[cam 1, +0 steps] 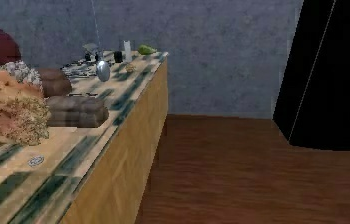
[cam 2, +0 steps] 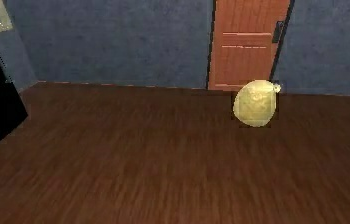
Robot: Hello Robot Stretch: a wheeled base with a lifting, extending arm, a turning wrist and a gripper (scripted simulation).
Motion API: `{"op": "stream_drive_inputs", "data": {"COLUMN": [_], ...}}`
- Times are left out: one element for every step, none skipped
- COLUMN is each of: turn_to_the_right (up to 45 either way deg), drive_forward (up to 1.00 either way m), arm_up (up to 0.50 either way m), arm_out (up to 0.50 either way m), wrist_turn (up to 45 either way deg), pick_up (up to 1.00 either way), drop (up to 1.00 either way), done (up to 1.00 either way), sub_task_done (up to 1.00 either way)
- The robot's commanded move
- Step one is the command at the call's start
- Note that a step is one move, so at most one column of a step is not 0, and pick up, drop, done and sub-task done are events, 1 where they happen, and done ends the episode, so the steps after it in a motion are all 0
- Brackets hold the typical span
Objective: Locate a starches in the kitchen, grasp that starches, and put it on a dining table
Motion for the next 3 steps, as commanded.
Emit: {"op": "stream_drive_inputs", "data": {"turn_to_the_right": [0.0,-45.0,-45.0], "drive_forward": [0.15,0.00,0.00], "arm_up": [0.00,0.00,0.00], "arm_out": [0.00,0.00,0.00], "wrist_turn": [0.0,0.0,0.0], "pick_up": [0.00,0.00,0.00], "drop": [0.00,0.00,0.00], "done": [0.00,0.00,0.00], "sub_task_done": [0.00,0.00,0.00]}}
